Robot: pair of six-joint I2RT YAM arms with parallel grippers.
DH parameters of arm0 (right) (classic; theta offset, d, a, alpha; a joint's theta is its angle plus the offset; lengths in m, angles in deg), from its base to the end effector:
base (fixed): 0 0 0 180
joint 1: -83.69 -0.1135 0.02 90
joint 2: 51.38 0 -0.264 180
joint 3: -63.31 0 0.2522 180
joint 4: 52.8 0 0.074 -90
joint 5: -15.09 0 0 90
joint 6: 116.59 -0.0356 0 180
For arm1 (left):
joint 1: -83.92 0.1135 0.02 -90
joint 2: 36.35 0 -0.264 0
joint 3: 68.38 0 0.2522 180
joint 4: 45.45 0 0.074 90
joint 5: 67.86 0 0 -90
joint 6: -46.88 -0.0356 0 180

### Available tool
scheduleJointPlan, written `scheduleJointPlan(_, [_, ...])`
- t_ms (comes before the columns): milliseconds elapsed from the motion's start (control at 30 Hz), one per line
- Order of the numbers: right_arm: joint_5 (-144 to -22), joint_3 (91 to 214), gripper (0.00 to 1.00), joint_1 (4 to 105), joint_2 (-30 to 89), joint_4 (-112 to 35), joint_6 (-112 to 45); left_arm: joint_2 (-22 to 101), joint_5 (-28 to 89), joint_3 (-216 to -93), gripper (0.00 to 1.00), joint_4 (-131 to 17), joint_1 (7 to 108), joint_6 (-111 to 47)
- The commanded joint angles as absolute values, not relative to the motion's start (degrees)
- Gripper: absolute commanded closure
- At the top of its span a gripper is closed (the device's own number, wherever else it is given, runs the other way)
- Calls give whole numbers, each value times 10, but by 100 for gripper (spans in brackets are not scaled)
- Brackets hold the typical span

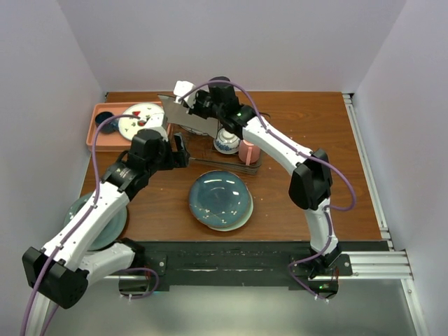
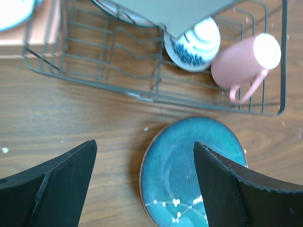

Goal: Load the mixed dishes into the dish rack

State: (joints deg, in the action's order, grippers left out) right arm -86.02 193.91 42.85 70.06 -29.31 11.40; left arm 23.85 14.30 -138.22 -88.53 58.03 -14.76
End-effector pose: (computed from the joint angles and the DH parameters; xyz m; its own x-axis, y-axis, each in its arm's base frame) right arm 0.3830 0.3402 0.3519 0.3343 -0.5094 -0.7930 -0.7323 0.3892 -0.5588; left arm 0.2078 -0.0955 0.3246 -0.5931 -0.2352 -0.7700 0.0550 0.9423 -0.3302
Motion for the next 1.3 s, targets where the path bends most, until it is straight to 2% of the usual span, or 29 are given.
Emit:
scheduleJointPlan(0, [-826, 1927, 100, 433, 649, -351, 150, 222, 81, -1418, 12, -884, 584, -148])
scheduleJointPlan(600, [-829, 1875, 100, 435, 603, -388, 136, 230, 77, -1416, 12, -879, 584, -151])
scheduleJointPlan(900, [-847, 1977, 100, 441, 657, -296, 134, 232, 76, -1413, 12, -878, 584, -151])
scheduleJointPlan(1267, [-869, 2005, 100, 452, 688, -240, 126, 238, 82, -1410, 12, -875, 584, -150])
